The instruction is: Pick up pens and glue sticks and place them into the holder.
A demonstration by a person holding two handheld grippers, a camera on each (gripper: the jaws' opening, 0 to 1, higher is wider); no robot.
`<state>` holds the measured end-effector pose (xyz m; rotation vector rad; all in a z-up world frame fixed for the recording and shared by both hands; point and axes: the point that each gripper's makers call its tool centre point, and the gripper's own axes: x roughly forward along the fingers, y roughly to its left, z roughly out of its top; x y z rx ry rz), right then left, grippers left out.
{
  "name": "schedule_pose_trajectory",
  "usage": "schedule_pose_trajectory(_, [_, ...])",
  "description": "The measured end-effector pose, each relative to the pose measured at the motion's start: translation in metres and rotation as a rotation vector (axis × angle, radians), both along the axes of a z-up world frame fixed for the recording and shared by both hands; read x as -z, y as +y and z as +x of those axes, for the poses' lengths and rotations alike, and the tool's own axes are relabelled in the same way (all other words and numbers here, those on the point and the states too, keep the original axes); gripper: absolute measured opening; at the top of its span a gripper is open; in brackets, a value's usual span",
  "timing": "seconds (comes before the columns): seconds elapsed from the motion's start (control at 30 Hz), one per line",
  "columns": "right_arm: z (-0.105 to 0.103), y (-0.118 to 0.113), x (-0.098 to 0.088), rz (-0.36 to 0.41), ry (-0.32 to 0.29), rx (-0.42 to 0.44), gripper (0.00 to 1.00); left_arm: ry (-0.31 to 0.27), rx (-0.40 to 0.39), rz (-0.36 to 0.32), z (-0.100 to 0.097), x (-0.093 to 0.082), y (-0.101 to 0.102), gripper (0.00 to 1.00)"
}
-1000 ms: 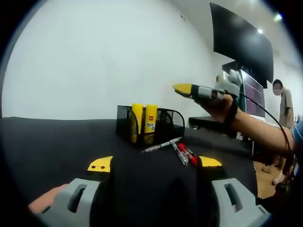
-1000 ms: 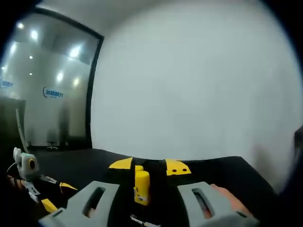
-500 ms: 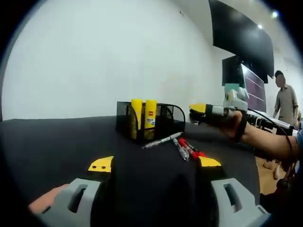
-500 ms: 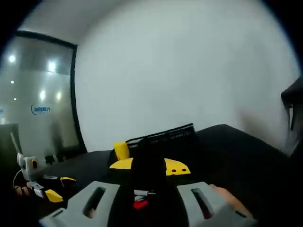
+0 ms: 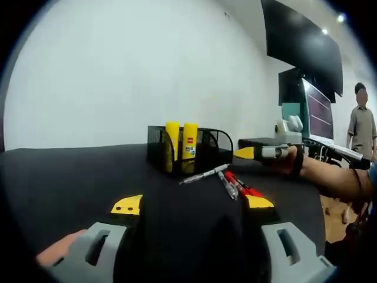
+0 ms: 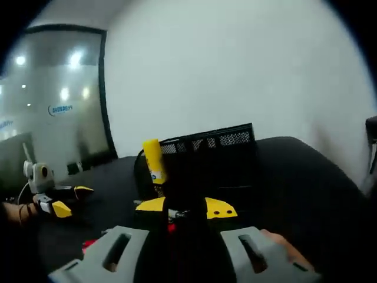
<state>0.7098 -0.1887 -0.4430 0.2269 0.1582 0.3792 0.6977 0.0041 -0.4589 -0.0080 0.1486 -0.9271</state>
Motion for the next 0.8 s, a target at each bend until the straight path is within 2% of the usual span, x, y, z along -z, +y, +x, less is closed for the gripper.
schedule_pose_trajectory(0.07, [0.002, 0.0, -0.003, 0.097, 0.032, 0.004, 0.22, 0.0, 0.001, 0.003, 0.0, 0.0, 0.0, 0.61])
schedule_pose_trajectory(0.1, [0.003, -0.002, -0.003, 0.122, 0.044, 0.006, 0.22, -0.001, 0.002, 0.003, 0.0, 0.0, -0.001, 0.61])
schedule_pose_trajectory(0.17, [0.007, -0.005, 0.001, 0.109, 0.057, 0.015, 0.22, 0.001, 0.001, 0.0, 0.0, 0.0, -0.001, 0.61])
schedule_pose_trajectory(0.23, [0.009, -0.009, 0.012, 0.086, 0.107, 0.033, 0.21, 0.001, 0.001, -0.004, 0.001, 0.0, 0.0, 0.61])
schedule_pose_trajectory(0.33, [0.008, -0.004, 0.017, 0.136, 0.152, 0.014, 0.2, 0.0, 0.003, -0.008, 0.0, -0.001, -0.001, 0.61])
schedule_pose_trajectory(0.37, [0.007, -0.004, 0.021, 0.151, 0.189, 0.018, 0.2, 0.0, 0.004, -0.009, 0.0, -0.001, -0.001, 0.6])
schedule_pose_trajectory(0.43, [0.009, -0.007, 0.029, 0.213, 0.275, 0.066, 0.2, -0.001, 0.005, -0.012, 0.0, -0.002, -0.001, 0.6])
schedule_pose_trajectory(0.47, [0.009, -0.005, 0.027, 0.276, 0.287, 0.077, 0.2, -0.001, 0.005, -0.013, 0.0, -0.002, -0.001, 0.6])
schedule_pose_trajectory(0.5, [0.008, -0.005, 0.031, 0.334, 0.339, 0.1, 0.2, -0.001, 0.005, -0.014, 0.001, -0.002, 0.0, 0.6])
schedule_pose_trajectory(0.53, [0.008, -0.003, 0.028, 0.322, 0.304, 0.088, 0.21, -0.002, 0.005, -0.014, 0.001, -0.002, 0.0, 0.6])
schedule_pose_trajectory(0.63, [0.009, -0.004, 0.031, 0.313, 0.309, 0.119, 0.2, -0.003, 0.006, -0.015, 0.001, -0.002, -0.001, 0.6])
schedule_pose_trajectory(0.8, [0.01, -0.001, 0.03, 0.349, 0.342, 0.097, 0.18, -0.005, 0.007, -0.017, 0.001, -0.003, 0.0, 0.6])
